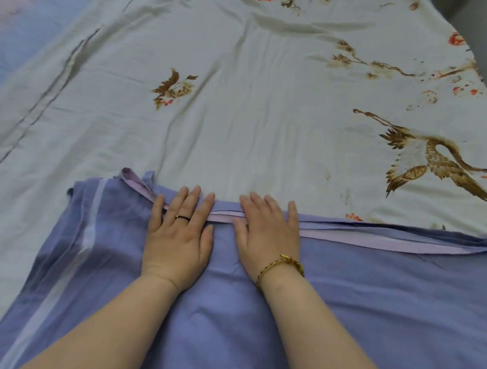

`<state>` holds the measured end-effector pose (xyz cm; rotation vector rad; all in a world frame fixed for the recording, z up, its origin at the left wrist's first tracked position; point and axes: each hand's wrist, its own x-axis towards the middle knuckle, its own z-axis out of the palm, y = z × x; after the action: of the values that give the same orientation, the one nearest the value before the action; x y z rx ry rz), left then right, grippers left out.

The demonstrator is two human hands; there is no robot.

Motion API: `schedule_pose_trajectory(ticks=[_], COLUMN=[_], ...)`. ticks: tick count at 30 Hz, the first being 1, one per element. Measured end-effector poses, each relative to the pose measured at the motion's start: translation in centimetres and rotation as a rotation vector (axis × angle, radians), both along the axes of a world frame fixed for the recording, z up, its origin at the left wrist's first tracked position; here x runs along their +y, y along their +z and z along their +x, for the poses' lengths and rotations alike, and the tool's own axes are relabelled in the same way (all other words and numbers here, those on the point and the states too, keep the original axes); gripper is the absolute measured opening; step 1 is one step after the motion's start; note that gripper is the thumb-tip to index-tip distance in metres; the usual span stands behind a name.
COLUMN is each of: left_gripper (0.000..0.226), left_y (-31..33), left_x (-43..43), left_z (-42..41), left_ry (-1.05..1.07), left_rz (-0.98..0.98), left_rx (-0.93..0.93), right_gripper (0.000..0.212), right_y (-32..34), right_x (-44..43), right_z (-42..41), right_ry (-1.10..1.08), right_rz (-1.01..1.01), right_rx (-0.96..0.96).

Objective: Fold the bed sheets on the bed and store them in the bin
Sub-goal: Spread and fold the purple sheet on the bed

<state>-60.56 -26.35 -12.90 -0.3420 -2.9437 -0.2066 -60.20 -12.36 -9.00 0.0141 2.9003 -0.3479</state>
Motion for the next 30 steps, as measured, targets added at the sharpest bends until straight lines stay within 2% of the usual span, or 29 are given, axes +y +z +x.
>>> schedule_pose_trajectory(ticks=[4,6,7,9,11,13,14,16,20,22,24,26,30], left_gripper=[0.057,0.074,0.075,0.057,0.038,0.028,0.026,0.026,0.048,0.042,0.042,0.043,0.015], left_y=[1.2,1.6,2.0,3.4,4.8,6.4,7.1,7.7,7.3,7.5,7.2,7.2,8.2], left_x=[0.2,-0.3,-0.6,-2.1,-4.9,-8.0,-9.1,-10.7,-11.9,-13.0,-14.3,-15.2,-13.9], left_z=[0.0,-0.1,-0.5,-2.2,-4.9,-7.1,-7.6,-7.4,-5.5,-3.4,-1.2,0.6,1.1], left_ry=[-0.015,-0.016,-0.031,-0.035,0.049,0.185,0.233,0.298,0.448,0.493,0.554,0.596,0.568], left_rz=[0.056,0.05,0.05,0.031,-0.007,0.033,0.095,0.369,0.876,1.039,1.081,1.04,0.997], left_rx=[-0.11,-0.143,-0.121,-0.086,-0.251,-0.407,-0.458,-0.552,-0.688,-0.744,-0.792,-0.823,-0.924], right_gripper=[0.094,0.094,0.093,0.092,0.093,0.093,0.093,0.093,0.091,0.09,0.09,0.088,0.083], right_y=[-1.7,-1.8,-1.7,-1.6,-1.7,-1.6,-1.6,-1.7,-1.6,-1.6,-1.8,-1.9,-1.8], right_x=[-0.6,-0.8,-0.9,-1.1,-1.1,-1.3,-1.2,-1.3,-1.4,-1.5,-1.5,-1.5,-1.8], right_z=[0.5,0.8,0.8,0.9,1.0,1.1,1.1,1.2,1.2,1.2,1.3,1.3,1.4], right_ry=[-0.029,-0.045,-0.05,-0.054,-0.062,-0.072,-0.075,-0.072,-0.075,-0.068,-0.059,-0.041,0.002], right_rz=[0.057,0.041,0.039,0.05,0.06,0.06,0.064,0.075,0.08,0.087,0.097,0.099,0.078], right_rx=[0.086,0.096,0.096,0.093,0.09,0.09,0.09,0.085,0.098,0.105,0.109,0.11,0.153])
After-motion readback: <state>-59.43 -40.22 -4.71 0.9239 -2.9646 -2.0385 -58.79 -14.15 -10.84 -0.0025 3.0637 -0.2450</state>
